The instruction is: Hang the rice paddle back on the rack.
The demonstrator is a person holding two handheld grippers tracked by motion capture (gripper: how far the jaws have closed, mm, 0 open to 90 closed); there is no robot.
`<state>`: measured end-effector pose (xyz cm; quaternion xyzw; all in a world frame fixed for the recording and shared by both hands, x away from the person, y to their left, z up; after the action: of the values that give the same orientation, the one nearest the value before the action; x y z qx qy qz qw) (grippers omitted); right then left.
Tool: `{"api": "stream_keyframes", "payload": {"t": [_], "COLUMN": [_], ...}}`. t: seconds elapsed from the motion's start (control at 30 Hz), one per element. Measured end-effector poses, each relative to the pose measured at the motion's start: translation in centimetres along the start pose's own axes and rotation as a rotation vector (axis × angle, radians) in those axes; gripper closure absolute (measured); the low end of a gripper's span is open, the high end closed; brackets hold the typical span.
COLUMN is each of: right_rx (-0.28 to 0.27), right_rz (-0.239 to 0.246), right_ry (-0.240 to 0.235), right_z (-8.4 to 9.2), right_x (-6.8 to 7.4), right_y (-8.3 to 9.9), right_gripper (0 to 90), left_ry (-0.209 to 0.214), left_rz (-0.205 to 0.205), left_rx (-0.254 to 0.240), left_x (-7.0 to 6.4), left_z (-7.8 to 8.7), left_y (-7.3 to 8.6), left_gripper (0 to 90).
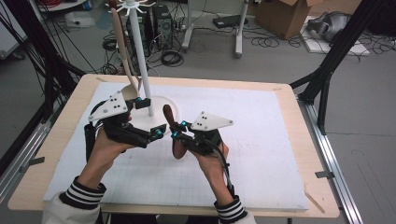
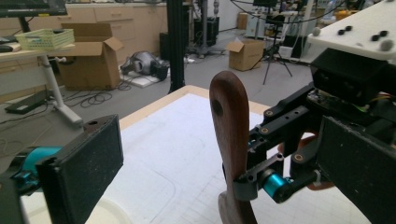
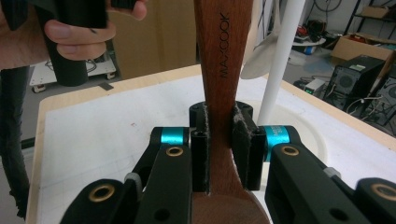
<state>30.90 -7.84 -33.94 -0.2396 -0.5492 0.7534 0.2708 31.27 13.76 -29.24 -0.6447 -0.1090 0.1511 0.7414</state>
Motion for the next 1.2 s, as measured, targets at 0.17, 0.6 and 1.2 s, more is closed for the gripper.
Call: {"api": "stream_keyframes", "payload": {"t": [0.17,0.6,1.2], "right_rx": [-0.004,-0.015,-0.032], "right_rz": [0.007,0.014,0.006], "right_ry": [0.006,0.007,0.046], "right_z": [-0.1,-0.4,-0.4], "right_x": [0.1,0.5,0.8], "right_y": [0.0,-0.2,-0.4], "right_gripper": [79.1,79.0,79.0], "left_ry": [-0.009,0.001,-0.074], "left_rz": [0.008,0.028,0.056], "left_rx": [0.006,0.032,0.023], "left_x": [0.0,-0.2,-0.5], "left_z": [-0.6,-1.5,-2.1], "left_y": [-0.2,-0.4,-1.0], "left_gripper": [2.6,25.3,48.2]}}
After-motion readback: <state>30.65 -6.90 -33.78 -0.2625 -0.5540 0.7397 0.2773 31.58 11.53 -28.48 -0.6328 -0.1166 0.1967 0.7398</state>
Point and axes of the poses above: each handheld gripper's, and its own axes: z roughly backward along the jaws, y roughly out of its underside, x roughly to its left, the point moved 2 cm from there along -z, roughly forward along the jaws, and after that the axes turned 11 degrees about y, right-handed, at the moved point
